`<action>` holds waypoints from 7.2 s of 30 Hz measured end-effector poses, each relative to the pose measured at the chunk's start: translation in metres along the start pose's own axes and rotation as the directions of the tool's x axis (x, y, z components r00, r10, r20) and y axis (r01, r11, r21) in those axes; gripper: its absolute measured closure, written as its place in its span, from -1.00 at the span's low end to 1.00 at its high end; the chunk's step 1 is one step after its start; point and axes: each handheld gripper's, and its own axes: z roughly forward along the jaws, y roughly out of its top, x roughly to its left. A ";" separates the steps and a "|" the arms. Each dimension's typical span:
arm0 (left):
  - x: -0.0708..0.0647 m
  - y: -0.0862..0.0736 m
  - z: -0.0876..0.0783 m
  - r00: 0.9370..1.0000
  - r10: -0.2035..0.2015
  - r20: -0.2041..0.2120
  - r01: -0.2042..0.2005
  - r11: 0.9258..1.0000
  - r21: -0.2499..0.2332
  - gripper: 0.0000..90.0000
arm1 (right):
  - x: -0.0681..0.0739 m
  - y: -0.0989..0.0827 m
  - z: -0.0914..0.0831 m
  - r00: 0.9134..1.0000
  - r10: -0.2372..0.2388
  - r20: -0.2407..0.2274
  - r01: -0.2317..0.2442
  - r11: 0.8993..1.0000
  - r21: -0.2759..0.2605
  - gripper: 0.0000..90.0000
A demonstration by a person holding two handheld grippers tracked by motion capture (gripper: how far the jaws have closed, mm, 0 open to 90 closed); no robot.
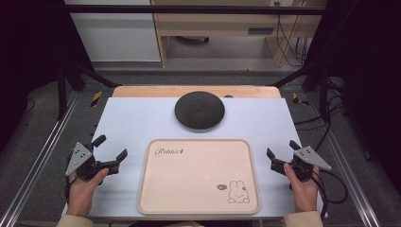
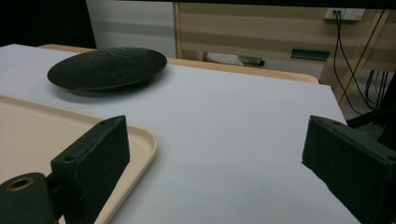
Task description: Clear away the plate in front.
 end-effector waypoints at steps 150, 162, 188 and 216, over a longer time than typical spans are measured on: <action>-0.082 -0.019 0.265 0.074 0.893 0.444 -0.996 0.044 0.077 0.62 | 0.007 0.000 -0.016 0.996 -0.027 -0.082 0.024 0.999 -0.036 -0.76; -0.087 -0.021 0.271 0.046 0.892 0.451 -0.997 0.012 0.076 0.66 | 0.006 -0.001 -0.016 0.996 -0.032 -0.085 0.029 0.999 -0.033 -0.75; -0.102 -0.013 0.270 -0.005 0.907 0.421 -0.999 -0.024 0.040 0.88 | 0.005 -0.003 -0.014 0.997 -0.035 -0.075 0.034 0.999 -0.022 -0.74; -0.114 -0.001 0.238 0.051 0.942 0.333 -0.998 0.040 0.040 0.88 | 0.004 -0.005 -0.014 0.997 -0.037 -0.061 0.036 0.999 -0.007 -0.71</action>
